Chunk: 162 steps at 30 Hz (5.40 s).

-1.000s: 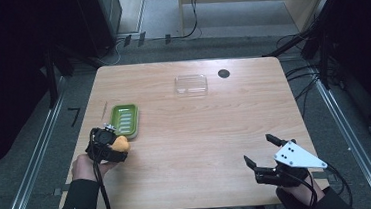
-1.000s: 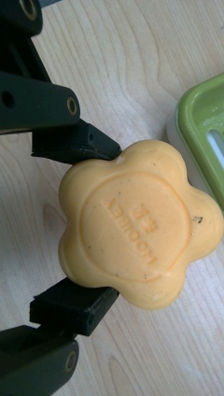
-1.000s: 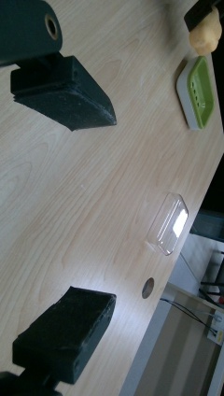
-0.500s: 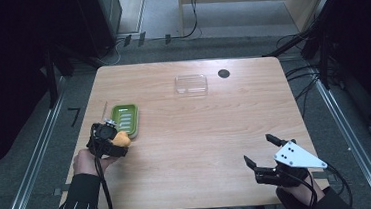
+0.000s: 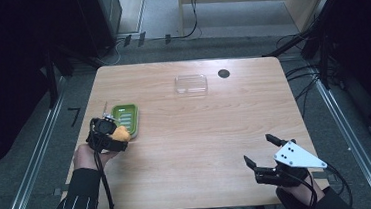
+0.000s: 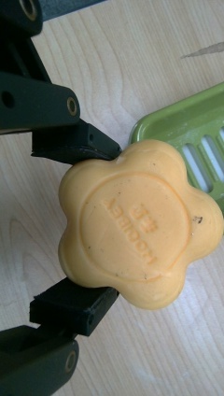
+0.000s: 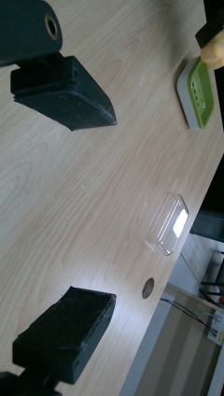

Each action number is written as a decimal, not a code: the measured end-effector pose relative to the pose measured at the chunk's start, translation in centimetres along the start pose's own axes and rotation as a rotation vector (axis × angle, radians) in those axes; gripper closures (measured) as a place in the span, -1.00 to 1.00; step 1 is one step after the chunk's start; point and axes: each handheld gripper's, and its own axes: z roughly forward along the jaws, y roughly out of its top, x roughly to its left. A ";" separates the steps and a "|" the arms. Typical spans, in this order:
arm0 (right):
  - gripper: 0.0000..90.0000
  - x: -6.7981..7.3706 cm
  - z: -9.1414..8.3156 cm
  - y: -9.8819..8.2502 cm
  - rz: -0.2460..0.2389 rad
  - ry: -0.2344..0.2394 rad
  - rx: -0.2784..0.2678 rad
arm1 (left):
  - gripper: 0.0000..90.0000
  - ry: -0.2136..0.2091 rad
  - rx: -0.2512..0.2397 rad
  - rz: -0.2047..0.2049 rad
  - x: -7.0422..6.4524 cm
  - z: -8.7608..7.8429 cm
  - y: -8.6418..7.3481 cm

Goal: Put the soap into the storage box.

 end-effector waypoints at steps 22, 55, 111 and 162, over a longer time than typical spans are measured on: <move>-0.70 0.0 0.0 0.0 -0.002 0.002 0.001 | -0.13 -0.003 -0.020 -0.017 1.0 0.2 2.3; -0.70 0.0 0.0 0.0 0.001 0.002 0.000 | -0.13 -0.025 0.032 -0.038 3.3 2.2 6.0; -0.70 0.0 0.0 0.0 -0.004 0.003 -0.001 | -0.13 -0.027 0.130 -0.044 3.8 5.8 6.9; -0.70 0.2 0.3 0.2 -0.011 0.017 -0.014 | -0.71 0.008 0.097 -0.098 3.7 2.4 5.0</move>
